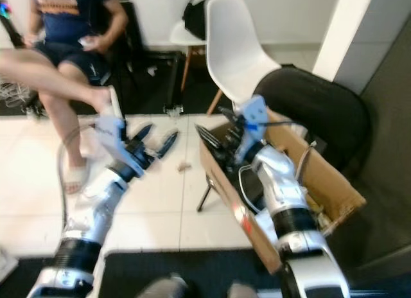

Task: Picking trash to rubbish bin

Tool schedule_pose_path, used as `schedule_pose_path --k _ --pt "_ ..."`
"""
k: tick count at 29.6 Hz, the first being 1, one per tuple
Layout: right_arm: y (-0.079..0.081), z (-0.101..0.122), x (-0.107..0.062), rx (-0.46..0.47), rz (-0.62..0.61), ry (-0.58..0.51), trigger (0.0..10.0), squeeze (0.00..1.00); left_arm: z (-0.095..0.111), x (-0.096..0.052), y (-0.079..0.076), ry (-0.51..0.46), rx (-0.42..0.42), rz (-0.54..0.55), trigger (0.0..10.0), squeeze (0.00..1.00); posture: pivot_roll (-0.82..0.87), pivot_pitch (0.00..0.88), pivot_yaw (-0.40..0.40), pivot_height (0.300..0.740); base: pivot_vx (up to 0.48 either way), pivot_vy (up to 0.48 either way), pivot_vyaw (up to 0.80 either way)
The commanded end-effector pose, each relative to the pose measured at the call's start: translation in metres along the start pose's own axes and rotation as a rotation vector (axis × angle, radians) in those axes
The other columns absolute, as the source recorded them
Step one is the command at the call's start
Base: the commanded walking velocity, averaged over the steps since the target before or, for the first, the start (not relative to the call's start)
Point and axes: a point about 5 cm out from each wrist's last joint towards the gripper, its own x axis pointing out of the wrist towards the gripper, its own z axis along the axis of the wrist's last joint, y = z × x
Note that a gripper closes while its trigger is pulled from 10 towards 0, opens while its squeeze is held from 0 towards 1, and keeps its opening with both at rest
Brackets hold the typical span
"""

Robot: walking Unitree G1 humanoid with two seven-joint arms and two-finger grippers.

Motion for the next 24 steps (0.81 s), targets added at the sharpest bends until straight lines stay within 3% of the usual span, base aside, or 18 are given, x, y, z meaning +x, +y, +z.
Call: schedule_pose_path --k 1,24 --pt "0.0028 -0.0014 0.0015 0.001 0.012 0.006 10.0 0.0 -0.0028 -0.0011 0.0021 0.013 0.007 0.008 10.0 0.0 0.03 0.0 -0.03 0.74 0.0 0.0 0.78" --pt "0.0022 -0.0016 0.0017 0.002 0.011 0.008 10.0 0.0 -0.0024 -0.0008 0.0022 0.002 -0.011 0.009 10.0 0.0 0.03 0.0 -0.03 0.74 0.0 0.0 0.78"
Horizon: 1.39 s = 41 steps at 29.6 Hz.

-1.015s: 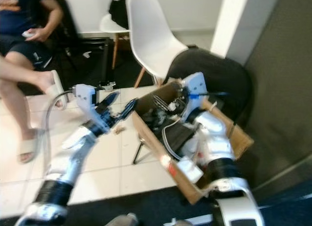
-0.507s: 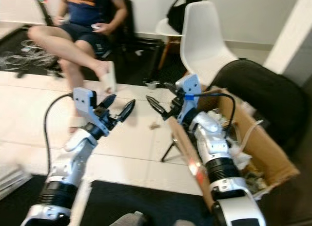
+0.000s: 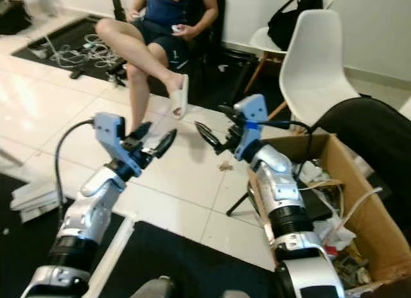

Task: Picking trash to rubbish bin

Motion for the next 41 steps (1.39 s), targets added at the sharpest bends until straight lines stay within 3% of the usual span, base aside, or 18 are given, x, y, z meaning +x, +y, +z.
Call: schedule_pose_path --k 1,21,41 --pt "0.001 -0.003 -0.001 0.004 0.001 0.014 10.0 0.0 -0.001 -0.001 0.001 0.008 -0.001 0.002 10.0 0.0 0.03 0.0 -0.03 0.74 0.0 0.0 0.78" --pt "0.0 -0.004 -0.001 0.004 0.003 0.019 10.0 0.0 -0.001 0.0 0.0 0.005 -0.01 -0.004 10.0 0.0 0.01 0.0 -0.027 0.74 0.0 0.0 0.78" --pt "0.01 -0.006 0.005 -0.015 -0.013 0.015 10.0 0.0 0.0 -0.009 0.008 0.03 0.002 0.001 10.0 0.0 0.02 0.0 0.03 0.74 0.0 0.0 0.78"
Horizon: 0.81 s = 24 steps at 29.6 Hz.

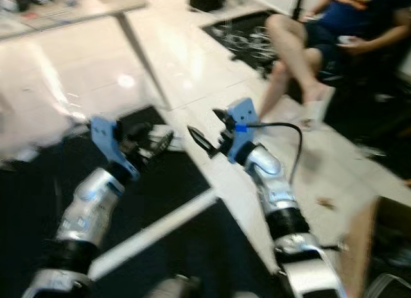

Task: Picking trash to rubbish bin

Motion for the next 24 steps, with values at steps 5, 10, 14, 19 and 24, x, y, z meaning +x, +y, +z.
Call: schedule_pose_path --k 5,10,14,19,24 --pt "0.0031 0.0018 0.0024 0.003 0.003 -0.011 10.0 0.0 0.0012 -0.0044 0.0028 0.003 0.001 0.011 10.0 0.0 0.02 0.0 0.029 0.74 0.0 0.0 0.78" --pt "0.0021 0.0024 0.0032 0.008 0.0 -0.013 10.0 0.0 0.0021 -0.0031 0.0037 0.003 -0.001 0.008 10.0 0.0 0.03 0.0 0.017 0.74 0.0 0.0 0.78" --pt "0.0006 0.0025 0.0028 0.011 0.0 -0.011 10.0 0.0 0.0021 -0.0019 0.003 0.002 -0.002 0.009 10.0 0.0 0.03 0.0 0.006 0.74 0.0 0.0 0.78" --pt "-0.001 0.0029 0.0018 0.01 0.002 -0.008 10.0 0.0 0.0015 -0.0006 0.0019 0.001 -0.01 0.008 10.0 0.0 0.03 0.0 0.002 0.74 0.0 0.0 0.78" --pt "-0.0022 0.0032 0.0012 0.009 0.002 -0.008 10.0 0.0 0.0011 0.0005 0.001 0.001 -0.015 0.004 10.0 0.0 0.02 0.0 -0.004 0.74 0.0 0.0 0.77"
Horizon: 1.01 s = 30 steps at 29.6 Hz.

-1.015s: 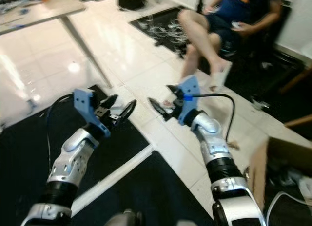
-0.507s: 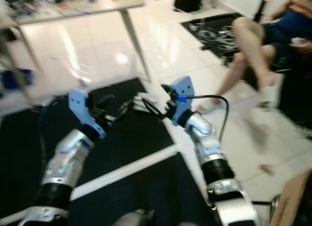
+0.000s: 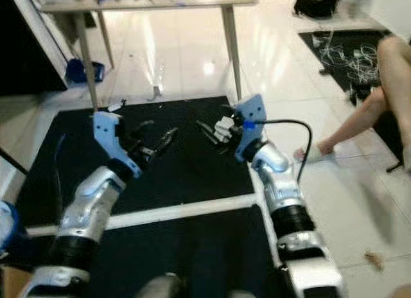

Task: Picking trash to rubbish bin

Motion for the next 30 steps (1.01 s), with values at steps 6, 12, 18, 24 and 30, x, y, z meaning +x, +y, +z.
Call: schedule_pose_path --k 6,12,18,24,30 --pt "-0.0035 -0.0008 -0.005 0.018 -0.014 -0.02 10.0 0.0 -0.0049 0.002 -0.0023 0.02 -0.016 -0.008 10.0 0.0 0.02 0.0 -0.009 0.74 0.0 0.0 0.37" --pt "-0.0051 -0.0005 -0.0061 0.016 -0.017 -0.019 10.0 0.0 -0.0059 0.0032 -0.0039 0.021 -0.019 -0.017 10.0 0.0 0.02 0.0 -0.015 0.74 0.343 0.0 0.0" --pt "-0.0055 -0.0006 -0.006 0.013 -0.015 -0.014 10.0 0.0 -0.0063 0.0035 -0.0043 0.021 -0.02 -0.019 10.0 0.0 0.02 0.0 -0.017 0.74 0.358 0.0 0.0" --pt "-0.0062 -0.0008 -0.0062 0.011 -0.013 -0.012 10.0 0.0 -0.007 0.004 -0.0047 0.02 -0.021 -0.023 10.0 0.0 0.01 0.0 -0.019 0.74 0.36 0.0 0.0" --pt "-0.0066 -0.001 -0.0064 0.011 -0.014 -0.01 10.0 0.0 -0.0073 0.0042 -0.0047 0.019 -0.022 -0.025 10.0 0.0 0.01 0.0 -0.021 0.74 0.361 0.0 0.0"
